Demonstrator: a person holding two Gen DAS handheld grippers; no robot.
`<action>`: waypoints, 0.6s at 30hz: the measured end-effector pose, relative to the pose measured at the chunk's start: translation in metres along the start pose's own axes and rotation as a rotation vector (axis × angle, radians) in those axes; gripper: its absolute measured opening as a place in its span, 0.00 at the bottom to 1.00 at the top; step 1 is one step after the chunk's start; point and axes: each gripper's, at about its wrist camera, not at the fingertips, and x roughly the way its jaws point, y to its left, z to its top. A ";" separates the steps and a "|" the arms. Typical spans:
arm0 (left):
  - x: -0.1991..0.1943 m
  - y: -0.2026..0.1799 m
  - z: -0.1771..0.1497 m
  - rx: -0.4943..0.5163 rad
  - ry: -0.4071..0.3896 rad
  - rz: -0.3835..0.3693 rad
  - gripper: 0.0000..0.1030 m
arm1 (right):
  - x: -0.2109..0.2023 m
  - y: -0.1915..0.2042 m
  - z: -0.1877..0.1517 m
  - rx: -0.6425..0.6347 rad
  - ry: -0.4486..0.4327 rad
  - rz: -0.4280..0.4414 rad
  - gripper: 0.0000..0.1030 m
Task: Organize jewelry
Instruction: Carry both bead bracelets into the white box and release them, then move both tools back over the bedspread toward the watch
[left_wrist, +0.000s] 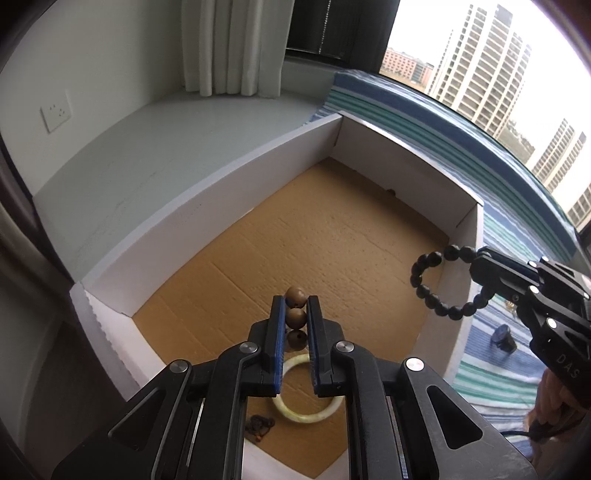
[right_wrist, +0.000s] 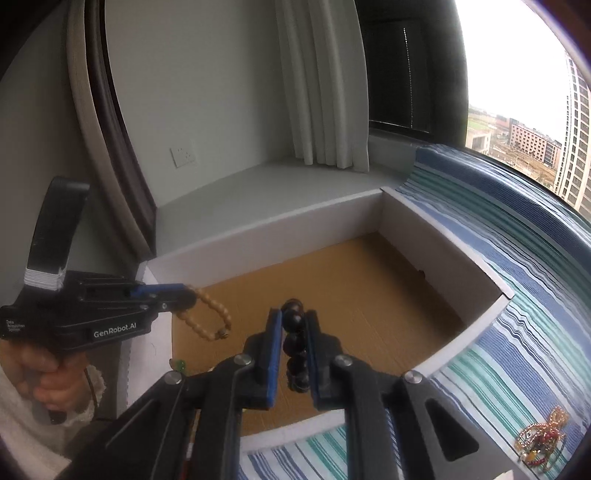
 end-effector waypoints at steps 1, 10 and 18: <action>0.004 0.003 0.000 -0.003 0.004 0.009 0.09 | 0.010 0.001 0.001 -0.004 0.015 -0.005 0.12; 0.029 0.022 0.002 -0.037 0.054 0.081 0.26 | 0.058 0.004 0.010 -0.006 0.085 -0.020 0.13; -0.015 0.013 -0.008 -0.008 -0.092 0.116 0.74 | 0.012 0.002 0.021 0.044 -0.021 -0.022 0.61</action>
